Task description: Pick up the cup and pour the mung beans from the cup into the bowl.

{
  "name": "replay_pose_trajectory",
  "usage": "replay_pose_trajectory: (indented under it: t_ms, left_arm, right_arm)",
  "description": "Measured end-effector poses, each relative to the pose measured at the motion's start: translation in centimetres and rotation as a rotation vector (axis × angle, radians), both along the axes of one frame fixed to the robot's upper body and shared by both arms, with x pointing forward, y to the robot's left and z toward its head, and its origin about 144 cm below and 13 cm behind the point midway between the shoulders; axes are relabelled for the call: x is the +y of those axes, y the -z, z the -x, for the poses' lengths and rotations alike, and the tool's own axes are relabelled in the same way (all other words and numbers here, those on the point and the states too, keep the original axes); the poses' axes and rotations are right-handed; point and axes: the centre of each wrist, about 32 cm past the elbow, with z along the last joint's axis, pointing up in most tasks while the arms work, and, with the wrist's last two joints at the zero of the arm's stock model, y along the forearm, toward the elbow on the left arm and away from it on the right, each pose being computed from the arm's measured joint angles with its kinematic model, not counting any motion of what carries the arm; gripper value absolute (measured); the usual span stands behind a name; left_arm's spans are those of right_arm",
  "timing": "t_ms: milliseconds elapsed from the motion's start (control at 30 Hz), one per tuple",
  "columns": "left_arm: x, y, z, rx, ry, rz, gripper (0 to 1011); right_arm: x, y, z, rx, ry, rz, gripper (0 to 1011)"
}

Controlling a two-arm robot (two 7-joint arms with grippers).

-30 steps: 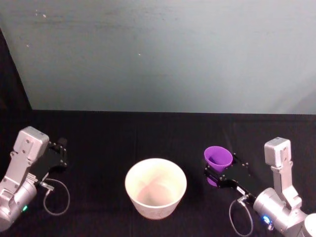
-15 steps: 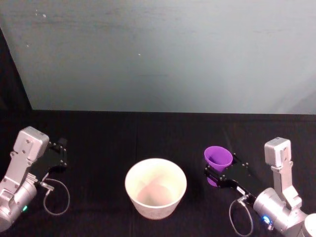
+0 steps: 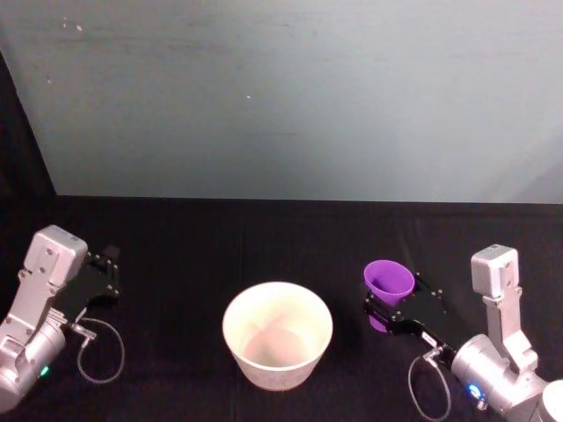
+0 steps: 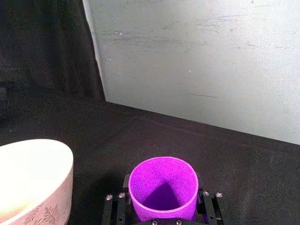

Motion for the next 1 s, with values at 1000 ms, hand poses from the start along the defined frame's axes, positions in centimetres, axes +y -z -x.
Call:
replay_pose_trajectory:
  t_ms: [1000]
  left_arm:
    - [0.0,0.0,0.0,0.000,0.000,0.000,0]
  right_arm:
    - [-0.6,-8.9,1.2,-0.183,-0.008,-0.026,737]
